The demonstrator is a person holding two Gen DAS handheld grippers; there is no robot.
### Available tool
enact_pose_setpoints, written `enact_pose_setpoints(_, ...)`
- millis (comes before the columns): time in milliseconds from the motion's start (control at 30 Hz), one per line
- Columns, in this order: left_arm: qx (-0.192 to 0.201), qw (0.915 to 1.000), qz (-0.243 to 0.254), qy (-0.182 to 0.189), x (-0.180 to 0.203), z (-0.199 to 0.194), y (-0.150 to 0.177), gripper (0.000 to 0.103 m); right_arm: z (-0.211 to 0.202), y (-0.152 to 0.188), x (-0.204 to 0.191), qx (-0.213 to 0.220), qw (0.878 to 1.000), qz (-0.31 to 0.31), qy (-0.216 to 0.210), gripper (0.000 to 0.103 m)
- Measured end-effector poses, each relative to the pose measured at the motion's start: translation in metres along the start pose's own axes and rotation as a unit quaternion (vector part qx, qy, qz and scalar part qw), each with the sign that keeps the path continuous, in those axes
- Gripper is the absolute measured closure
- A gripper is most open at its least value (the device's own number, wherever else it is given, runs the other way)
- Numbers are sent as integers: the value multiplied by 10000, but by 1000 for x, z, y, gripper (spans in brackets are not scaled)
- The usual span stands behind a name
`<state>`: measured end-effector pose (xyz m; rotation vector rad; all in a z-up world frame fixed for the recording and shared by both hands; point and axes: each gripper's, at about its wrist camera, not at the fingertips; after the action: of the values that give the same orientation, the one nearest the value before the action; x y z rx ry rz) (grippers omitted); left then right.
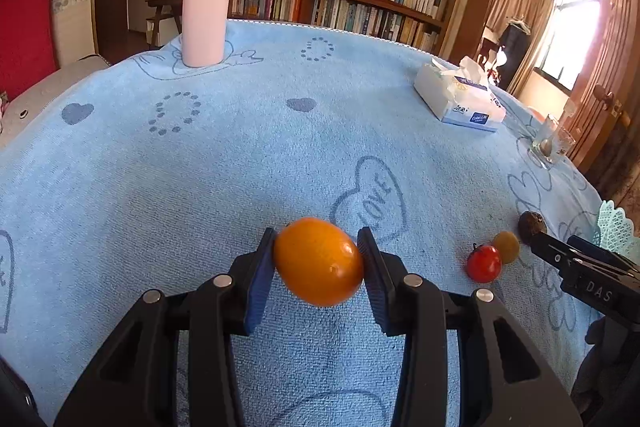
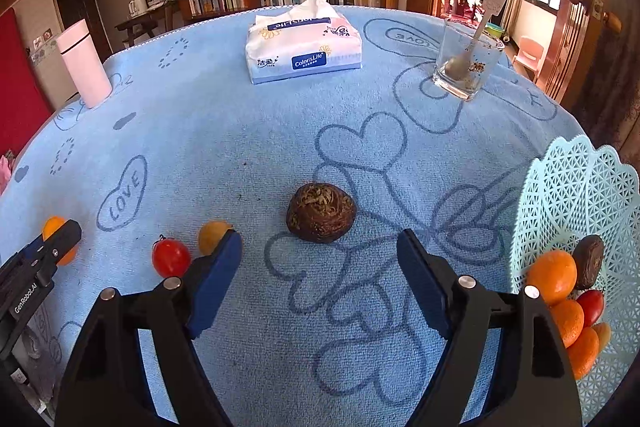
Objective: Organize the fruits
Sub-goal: 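Grasp the dark passion fruit with the right gripper while the left holds the orange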
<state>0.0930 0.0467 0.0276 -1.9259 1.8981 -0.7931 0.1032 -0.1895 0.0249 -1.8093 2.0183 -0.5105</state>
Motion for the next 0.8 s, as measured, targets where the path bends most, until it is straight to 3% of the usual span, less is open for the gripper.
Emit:
enact_pose_setpoints(333,14,10000,-25,-33,-1,0,0,61,33,-24,7,-253,9994,165,154,34)
enact_pose_setpoints(600,14,10000,-23,-32,-1,0,0,61,28,-20,0,-197,9995,15,244,59)
enact_pose_setpoints(800,18,10000,-21,-31,-1,0,0,61,21,-15,0,-219,9996,56,147,61)
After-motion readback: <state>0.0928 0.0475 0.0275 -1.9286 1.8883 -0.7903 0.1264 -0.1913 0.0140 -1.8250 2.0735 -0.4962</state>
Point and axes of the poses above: each gripper's, at about its wrist camera, not at the fingertips, and z roughly the way its jaws point, x to its right, y to its underside, and after that the axes turned 11 degrees about -x, right-handed
